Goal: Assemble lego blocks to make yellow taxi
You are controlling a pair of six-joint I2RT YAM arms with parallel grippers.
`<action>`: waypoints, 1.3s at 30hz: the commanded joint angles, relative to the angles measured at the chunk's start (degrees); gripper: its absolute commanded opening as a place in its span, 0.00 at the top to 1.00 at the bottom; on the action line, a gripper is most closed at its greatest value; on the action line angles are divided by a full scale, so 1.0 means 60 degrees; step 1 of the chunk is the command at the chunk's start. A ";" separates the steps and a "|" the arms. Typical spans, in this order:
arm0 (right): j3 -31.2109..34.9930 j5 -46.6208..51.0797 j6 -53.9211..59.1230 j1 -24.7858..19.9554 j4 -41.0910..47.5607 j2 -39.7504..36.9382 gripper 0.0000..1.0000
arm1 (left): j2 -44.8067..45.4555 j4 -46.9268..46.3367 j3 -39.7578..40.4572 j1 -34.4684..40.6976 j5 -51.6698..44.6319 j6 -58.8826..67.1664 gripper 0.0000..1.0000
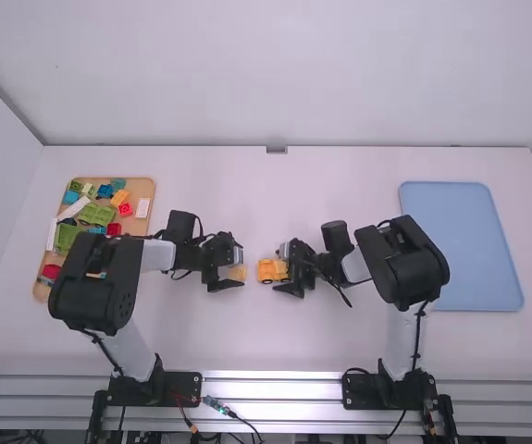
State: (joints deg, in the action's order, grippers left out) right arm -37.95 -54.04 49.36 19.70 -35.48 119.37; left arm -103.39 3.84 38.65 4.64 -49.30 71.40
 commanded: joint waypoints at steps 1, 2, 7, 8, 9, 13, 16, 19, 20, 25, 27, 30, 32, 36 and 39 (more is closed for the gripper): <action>0.0135 -0.0055 0.0288 -0.0025 -0.0126 0.0125 0.01 | -0.0154 0.0229 -0.0379 -0.0004 -0.0168 -0.0251 0.04; 0.0175 -0.0051 0.0364 -0.0022 -0.0174 0.0125 0.01 | -0.0154 0.0280 -0.0426 0.0004 -0.0146 -0.0248 0.04; 0.0459 -0.0051 0.0353 -0.0022 -0.0713 0.0125 0.01 | -0.0154 0.0408 -0.0499 -0.0091 -0.0131 -0.0215 0.07; 0.0492 -0.0051 0.0346 -0.0025 -0.0771 0.0125 0.01 | -0.0154 0.0415 -0.0499 -0.0076 -0.0127 -0.0219 0.07; 0.0535 -0.0044 0.0357 -0.0025 -0.0829 0.0125 0.01 | -0.0154 0.0437 -0.0499 -0.0073 -0.0106 -0.0222 0.09; 0.0652 -0.0022 0.0361 -0.0025 -0.1037 0.0125 0.01 | -0.0154 0.0430 -0.0499 -0.0076 0.0069 -0.0251 0.12; 0.0586 -0.0018 0.0346 -0.0025 -0.0950 0.0125 0.00 | -0.0190 0.0372 -0.0481 -0.0025 0.0120 -0.0244 0.12; 0.0306 0.0011 0.0426 -0.0025 -0.0327 0.0125 0.00 | -0.0354 0.0372 -0.0364 -0.0025 0.0113 -0.0255 0.12; 0.0178 -0.0018 0.0430 -0.0022 -0.0028 0.0125 0.00 | -0.0423 0.0339 -0.0313 -0.0025 0.0109 -0.0248 0.12; 0.0000 -0.0018 0.0426 -0.0025 0.0282 0.0125 0.00 | -0.0529 0.0175 -0.0175 -0.0025 0.0040 -0.0240 0.12; 0.0051 -0.0029 0.0510 -0.0025 0.0169 0.0125 0.02 | -0.0529 0.0084 -0.0124 -0.0025 0.0044 -0.0251 0.14; 0.0157 -0.0372 0.1086 -0.0025 0.0150 0.0125 0.08 | -0.0529 0.0084 -0.0113 -0.0025 0.0040 -0.0251 0.15; 0.0229 -0.0623 0.1359 -0.0127 0.0150 0.0125 0.12 | -0.0529 0.0029 -0.0109 -0.0025 0.0040 -0.0240 0.15; 0.0189 -0.0780 0.1235 -0.0361 0.0191 0.0125 0.19 | -0.0529 -0.0058 -0.0117 -0.0025 0.0113 -0.0219 0.17; 0.0087 -0.0867 0.1060 -0.0492 0.0307 0.0125 0.29 | -0.0529 -0.0040 -0.0135 -0.0025 0.0117 -0.0215 0.20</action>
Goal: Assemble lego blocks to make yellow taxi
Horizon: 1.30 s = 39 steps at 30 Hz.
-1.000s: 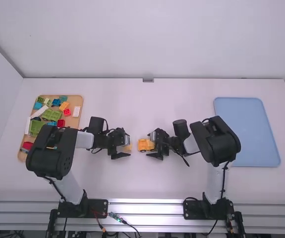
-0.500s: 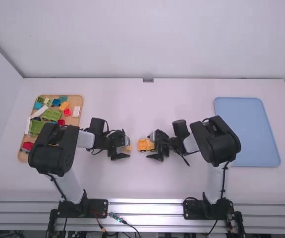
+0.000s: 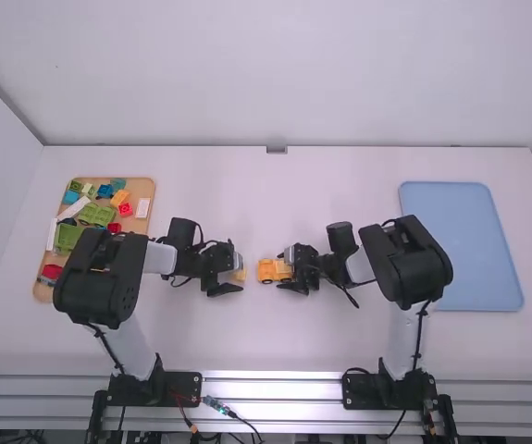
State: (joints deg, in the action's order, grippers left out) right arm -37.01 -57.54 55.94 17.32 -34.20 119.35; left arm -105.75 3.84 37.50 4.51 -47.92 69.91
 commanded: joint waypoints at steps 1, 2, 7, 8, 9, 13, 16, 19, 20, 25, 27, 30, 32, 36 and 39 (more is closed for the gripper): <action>-0.0098 -0.0342 -0.0022 -0.0124 0.0176 0.0128 0.32 | -0.0136 -0.0022 0.0058 -0.0007 -0.0117 0.0029 0.20; -0.0127 -0.0397 0.0015 -0.0149 0.0252 0.0128 0.33 | -0.0136 -0.0018 0.0062 -0.0007 -0.0113 0.0036 0.21; -0.0299 -0.0441 0.0044 -0.0138 0.0624 0.0128 0.41 | -0.0136 0.0018 0.0080 0.0004 -0.0117 0.0062 0.23; -0.0284 -0.0441 0.0047 -0.0080 0.0609 0.0128 0.41 | -0.0136 0.0015 0.0084 0.0000 -0.0117 0.0069 0.23; -0.0226 -0.0441 0.0047 -0.0051 0.0497 0.0128 0.41 | -0.0136 0.0007 0.0091 -0.0015 -0.0117 0.0066 0.23; -0.0135 -0.0408 0.0339 -0.0076 0.0486 0.0128 0.47 | -0.0136 0.0025 0.0091 -0.0022 -0.0120 0.0066 0.23; -0.0149 -0.0404 0.0332 -0.0055 0.0522 0.0128 0.48 | -0.0136 -0.0036 0.0146 0.0011 -0.0117 0.0062 0.25; -0.0146 -0.0419 0.0335 -0.0135 0.0518 0.0128 0.49 | -0.0136 -0.0051 0.0219 0.0011 -0.0168 0.0029 0.27; -0.0138 -0.0408 0.0332 -0.0142 0.0504 0.0128 0.49 | -0.0136 -0.0051 0.0237 0.0011 -0.0193 0.0036 0.29; -0.0160 -0.0408 0.0332 -0.0138 0.0577 0.0128 0.49 | -0.0136 -0.0051 0.0321 -0.0022 -0.0189 0.0033 0.32; -0.0146 -0.0393 0.0335 -0.0138 0.0569 0.0128 0.49 | -0.0136 0.0004 0.0291 0.0015 -0.0186 0.0029 0.33; -0.0153 -0.0393 0.0328 -0.0138 0.0584 0.0128 0.49 | -0.0136 0.0004 0.0240 -0.0025 -0.0186 0.0055 0.36; -0.0142 -0.0404 0.0335 -0.0113 0.0566 0.0128 0.49 | -0.0136 -0.0062 0.0251 0.0011 -0.0146 0.0040 0.38; -0.0142 -0.0331 0.0328 -0.0138 0.0580 0.0128 0.49 | -0.0136 -0.0058 0.0248 0.0015 -0.0120 0.0026 0.42; -0.0142 -0.0339 0.0332 -0.0102 0.0580 0.0128 0.49 | -0.0136 -0.0076 0.0248 -0.0033 -0.0117 -0.0007 0.44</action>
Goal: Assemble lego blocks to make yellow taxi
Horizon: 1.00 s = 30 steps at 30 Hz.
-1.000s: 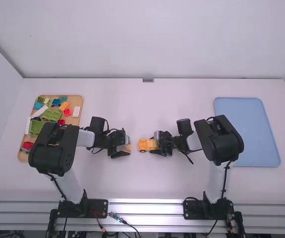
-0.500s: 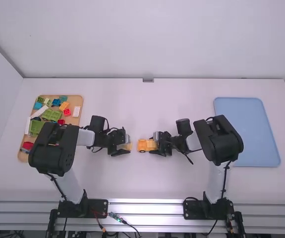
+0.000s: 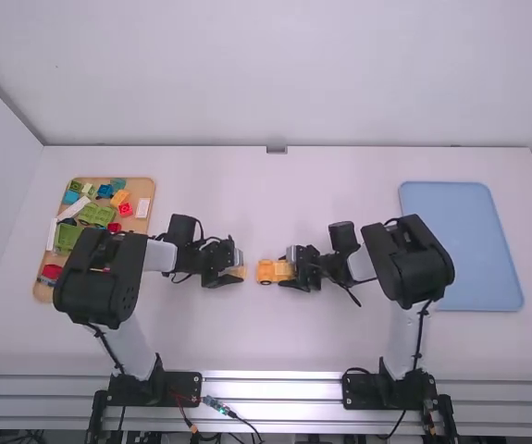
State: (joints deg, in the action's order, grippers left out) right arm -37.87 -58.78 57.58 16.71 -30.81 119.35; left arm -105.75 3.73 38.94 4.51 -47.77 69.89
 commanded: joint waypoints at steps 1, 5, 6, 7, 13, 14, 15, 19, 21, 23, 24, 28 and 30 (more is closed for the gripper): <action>0.0000 -0.0127 0.0051 -0.0007 0.0016 0.0128 0.49 | -0.0136 -0.0076 0.0000 0.0015 -0.0142 0.0004 0.45; 0.0000 -0.0131 0.0058 -0.0004 0.0016 0.0128 0.48 | -0.0136 -0.0146 0.0004 -0.0022 -0.0131 0.0007 0.47; 0.0000 -0.0127 0.0058 0.0011 0.0016 0.0128 0.48 | -0.0136 -0.0186 0.0007 -0.0007 -0.0106 0.0004 0.48; 0.0000 -0.0120 0.0058 0.0029 0.0016 0.0128 0.48 | -0.0136 -0.0270 0.0022 0.0015 -0.0095 0.0011 0.48; 0.0000 -0.0127 0.0058 -0.0018 0.0012 0.0128 0.48 | -0.0136 -0.0379 0.0007 0.0011 0.0142 0.0069 0.51; 0.0000 -0.0127 0.0058 -0.0047 0.0016 0.0128 0.48 | -0.0132 -0.0361 0.0007 -0.0033 0.0109 0.0029 0.51; 0.0000 -0.0127 0.0058 -0.0047 0.0023 0.0128 0.48 | -0.0136 -0.0306 0.0007 -0.0055 0.0106 0.0025 0.53; 0.0000 -0.0124 0.0058 -0.0047 0.0027 0.0128 0.48 | -0.0132 -0.0295 0.0022 -0.0055 0.0113 0.0025 0.55; 0.0000 -0.0120 0.0058 -0.0047 0.0023 0.0128 0.48 | -0.0132 -0.0288 0.0029 -0.0058 0.0113 0.0000 0.57; 0.0000 -0.0124 0.0055 -0.0047 0.0023 0.0128 0.48 | -0.0132 -0.0270 0.0015 -0.0055 0.0113 0.0004 0.60; 0.0000 -0.0124 0.0055 -0.0047 0.0019 0.0128 0.48 | -0.0132 -0.0251 0.0000 -0.0058 0.0113 0.0007 0.62; 0.0000 -0.0127 0.0058 -0.0047 0.0045 0.0128 0.48 | -0.0132 -0.0291 0.0015 -0.0058 0.0117 -0.0004 0.66; 0.0000 -0.0127 0.0058 -0.0047 0.0041 0.0128 0.48 | -0.0132 -0.0273 0.0025 -0.0058 0.0113 0.0011 0.66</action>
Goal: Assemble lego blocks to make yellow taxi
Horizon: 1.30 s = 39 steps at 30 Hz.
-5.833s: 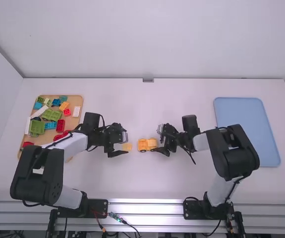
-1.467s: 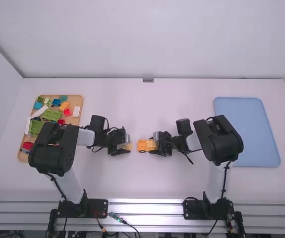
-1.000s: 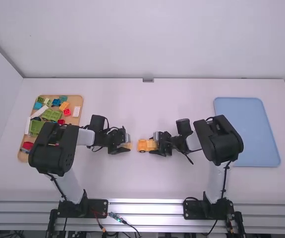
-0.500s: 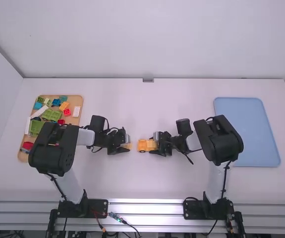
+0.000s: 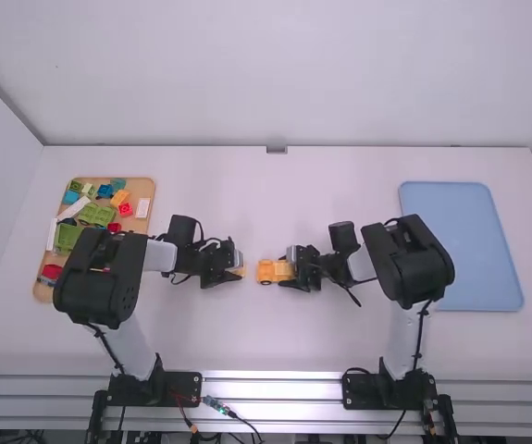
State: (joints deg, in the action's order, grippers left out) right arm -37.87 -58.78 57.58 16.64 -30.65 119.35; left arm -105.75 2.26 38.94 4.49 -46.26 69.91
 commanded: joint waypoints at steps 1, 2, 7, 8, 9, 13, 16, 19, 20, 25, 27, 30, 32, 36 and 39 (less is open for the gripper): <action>0.0000 -0.0124 0.0058 -0.0036 0.0019 0.0128 0.48 | -0.0132 -0.0036 0.0051 -0.0055 -0.0138 -0.0004 0.66; 0.0000 -0.0124 0.0058 -0.0036 0.0019 0.0128 0.48 | -0.0132 -0.0055 0.0062 -0.0051 -0.0138 -0.0004 0.66; 0.0000 -0.0127 0.0058 -0.0033 0.0012 0.0128 0.48 | -0.0132 -0.0678 0.0441 -0.0044 -0.0339 -0.0007 0.74; 0.0000 -0.0124 0.0058 -0.0036 0.0016 0.0128 0.48 | -0.0132 -0.0947 0.0608 -0.0055 -0.0444 -0.0004 0.77; 0.0000 -0.0124 0.0058 -0.0033 0.0019 0.0128 0.48 | -0.0132 -0.1151 0.0736 -0.0051 -0.0470 -0.0007 0.80; 0.0000 -0.0124 0.0058 -0.0036 0.0019 0.0128 0.47 | -0.0132 -0.2022 0.1271 0.0087 -0.0426 -0.0007 0.85; 0.0000 -0.0120 0.0058 -0.0007 0.0019 0.0128 0.47 | -0.0128 -0.2783 0.1774 0.0335 -0.0430 -0.0007 0.84; 0.0000 -0.0124 0.0058 -0.0073 0.0016 0.0128 0.47 | -0.0128 -0.3042 0.2036 0.0586 -0.0430 -0.0004 0.83; 0.0000 -0.0127 0.0058 -0.0095 0.0016 0.0128 0.48 | -0.0128 -0.3060 0.2113 0.0703 -0.0433 -0.0044 0.83; 0.0000 -0.0127 0.0058 -0.0098 0.0023 0.0128 0.47 | -0.0128 -0.2455 0.2353 0.1304 -0.0168 -0.1115 0.84; 0.0000 -0.0124 0.0051 -0.0095 0.0016 0.0128 0.47 | -0.0128 -0.2197 0.2361 0.1523 -0.0106 -0.1290 0.84; 0.0000 -0.0120 -0.0040 -0.0098 -0.0017 0.0128 0.47 | -0.0128 -0.1978 0.2302 0.1851 -0.0117 -0.1257 0.84; 0.0000 -0.0127 -0.0011 -0.0098 -0.0013 0.0128 0.47 | -0.0128 -0.1861 0.2222 0.2014 -0.0117 -0.1260 0.84; -0.0015 -0.0124 -0.0044 -0.0098 -0.0017 0.0128 0.47 | -0.0128 -0.1563 0.2036 0.2218 -0.0135 -0.1264 0.86; -0.0007 -0.0091 -0.0062 -0.0091 -0.0050 0.0128 0.47 | -0.0128 -0.1290 0.1854 0.2240 -0.0124 -0.1297 0.86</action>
State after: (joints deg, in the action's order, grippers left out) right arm -37.87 -58.74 57.39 16.27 -30.87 119.35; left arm -105.75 -5.52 51.44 17.85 -46.26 62.67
